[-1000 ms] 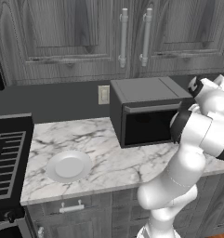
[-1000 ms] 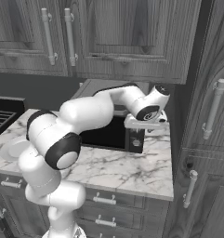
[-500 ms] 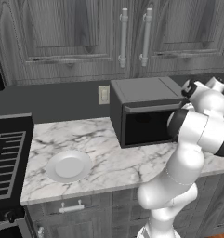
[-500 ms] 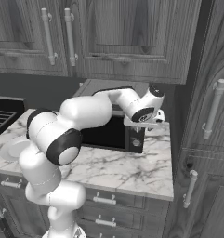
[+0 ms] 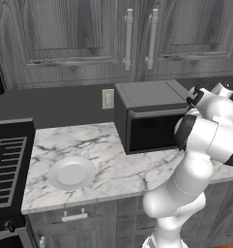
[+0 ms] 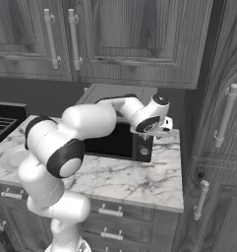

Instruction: Pick up the bagel from the plate, place it on the toaster oven rack, close the door, and set the timer.

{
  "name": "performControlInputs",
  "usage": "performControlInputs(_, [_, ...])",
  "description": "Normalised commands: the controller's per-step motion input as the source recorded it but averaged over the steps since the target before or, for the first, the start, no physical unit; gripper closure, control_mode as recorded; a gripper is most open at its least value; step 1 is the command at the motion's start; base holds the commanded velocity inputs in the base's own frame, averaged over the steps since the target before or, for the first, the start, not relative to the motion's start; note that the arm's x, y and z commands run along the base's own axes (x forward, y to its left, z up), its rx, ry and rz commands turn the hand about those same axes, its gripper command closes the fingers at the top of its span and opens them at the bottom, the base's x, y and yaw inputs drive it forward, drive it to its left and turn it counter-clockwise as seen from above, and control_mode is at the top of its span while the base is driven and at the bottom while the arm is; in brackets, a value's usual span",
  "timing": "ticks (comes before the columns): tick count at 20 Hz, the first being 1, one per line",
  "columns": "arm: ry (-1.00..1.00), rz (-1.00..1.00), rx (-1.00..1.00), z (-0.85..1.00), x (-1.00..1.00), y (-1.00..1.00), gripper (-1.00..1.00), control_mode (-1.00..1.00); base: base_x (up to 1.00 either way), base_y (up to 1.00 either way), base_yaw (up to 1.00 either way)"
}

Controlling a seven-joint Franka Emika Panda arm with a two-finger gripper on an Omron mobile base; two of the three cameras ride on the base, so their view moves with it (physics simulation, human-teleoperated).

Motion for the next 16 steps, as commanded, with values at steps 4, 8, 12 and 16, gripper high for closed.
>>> performControlInputs(4, [0.0, -0.02, 0.0, -0.14, 0.51, -0.02, -1.0, -1.0, 0.0, 0.0, 0.0])
performControlInputs(8, [0.0, 0.0, 0.0, -0.17, 0.47, 0.0, 1.0, -1.0, 0.0, 0.0, 0.0])
performControlInputs(12, [0.0, 0.0, 0.02, -0.22, 0.53, -0.07, 1.0, -1.0, 0.0, 0.0, 0.0])
performControlInputs(16, [0.0, 0.0, 0.06, -0.24, 0.41, -0.27, 1.0, -1.0, 0.0, 0.0, 0.0])
